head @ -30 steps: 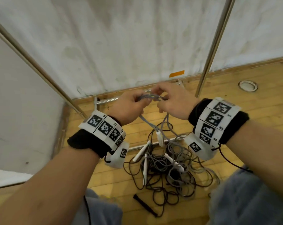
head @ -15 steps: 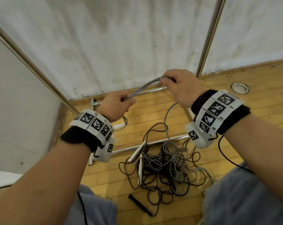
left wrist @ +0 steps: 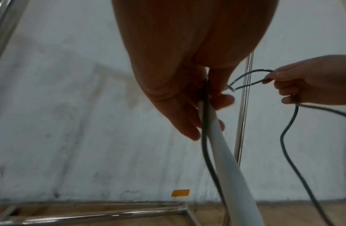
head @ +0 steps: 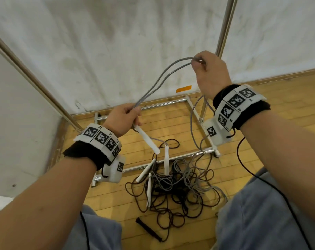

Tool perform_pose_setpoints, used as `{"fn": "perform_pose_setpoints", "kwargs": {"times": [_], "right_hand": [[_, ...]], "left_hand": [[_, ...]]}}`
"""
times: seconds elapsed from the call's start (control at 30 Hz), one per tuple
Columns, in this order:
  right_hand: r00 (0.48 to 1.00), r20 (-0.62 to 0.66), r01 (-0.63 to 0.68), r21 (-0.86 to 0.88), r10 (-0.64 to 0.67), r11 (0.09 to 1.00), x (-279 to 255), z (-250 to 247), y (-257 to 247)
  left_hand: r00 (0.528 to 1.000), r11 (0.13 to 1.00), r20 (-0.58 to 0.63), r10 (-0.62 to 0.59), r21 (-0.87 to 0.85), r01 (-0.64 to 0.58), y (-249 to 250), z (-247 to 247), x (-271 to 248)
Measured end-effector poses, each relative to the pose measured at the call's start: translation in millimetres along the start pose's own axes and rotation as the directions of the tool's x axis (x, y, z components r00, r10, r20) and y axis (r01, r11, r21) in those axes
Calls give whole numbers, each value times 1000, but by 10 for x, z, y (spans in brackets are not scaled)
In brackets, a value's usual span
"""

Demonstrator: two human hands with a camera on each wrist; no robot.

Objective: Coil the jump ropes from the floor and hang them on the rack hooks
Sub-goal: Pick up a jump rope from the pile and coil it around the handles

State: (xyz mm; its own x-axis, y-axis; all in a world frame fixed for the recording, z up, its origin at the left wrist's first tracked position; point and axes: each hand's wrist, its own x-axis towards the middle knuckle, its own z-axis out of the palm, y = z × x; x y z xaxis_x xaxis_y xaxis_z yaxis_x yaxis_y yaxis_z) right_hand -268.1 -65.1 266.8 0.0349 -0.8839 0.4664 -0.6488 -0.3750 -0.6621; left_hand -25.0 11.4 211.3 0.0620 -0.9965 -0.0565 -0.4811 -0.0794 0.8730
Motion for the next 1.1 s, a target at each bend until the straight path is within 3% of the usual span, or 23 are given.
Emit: {"fn": "perform_pose_setpoints", "kwargs": {"times": [0.07,0.13,0.23,0.33,0.4,0.47,0.6,0.8,0.9,1.0,1.1], "right_hand": [[998,56,2,-19,-1,1000,-3,-17,-18],[977,204,-46,-112,68,993,-62,15,-17],[856,474,-59,-310,208,949,-280,132,-64],[728,672,-50,-148,138,988,-588,302,-228],[657,748,-152,15,90,988,-798,415,-348],[677,735,-189,120,41,975,-942,503,-421],[739,671,-186,127,54,974,-983,560,-478],[674,732,-359,202,103,911,-951,603,-496],[664,739,-326,143,119,934,-935,610,-519],[738,666,-345,235,108,909,-821,526,-539],[817,558,-429,421,145,799,-683,402,-520]], "left_hand": [[999,992,-52,-6,-127,0,105,2,-1],[997,960,-57,-60,-276,42,216,5,-24],[989,856,-17,-145,-503,117,354,22,-73],[985,766,48,-167,-623,160,444,36,-100],[984,718,96,-151,-674,176,481,33,-113],[983,702,141,-122,-688,185,502,17,-127],[979,719,197,-51,-673,173,524,-1,-184],[983,745,182,22,-658,106,569,18,-211],[992,794,125,19,-605,61,581,21,-197],[989,865,127,-80,-484,132,495,7,-158],[952,960,278,-129,-207,190,338,38,-189]]}}
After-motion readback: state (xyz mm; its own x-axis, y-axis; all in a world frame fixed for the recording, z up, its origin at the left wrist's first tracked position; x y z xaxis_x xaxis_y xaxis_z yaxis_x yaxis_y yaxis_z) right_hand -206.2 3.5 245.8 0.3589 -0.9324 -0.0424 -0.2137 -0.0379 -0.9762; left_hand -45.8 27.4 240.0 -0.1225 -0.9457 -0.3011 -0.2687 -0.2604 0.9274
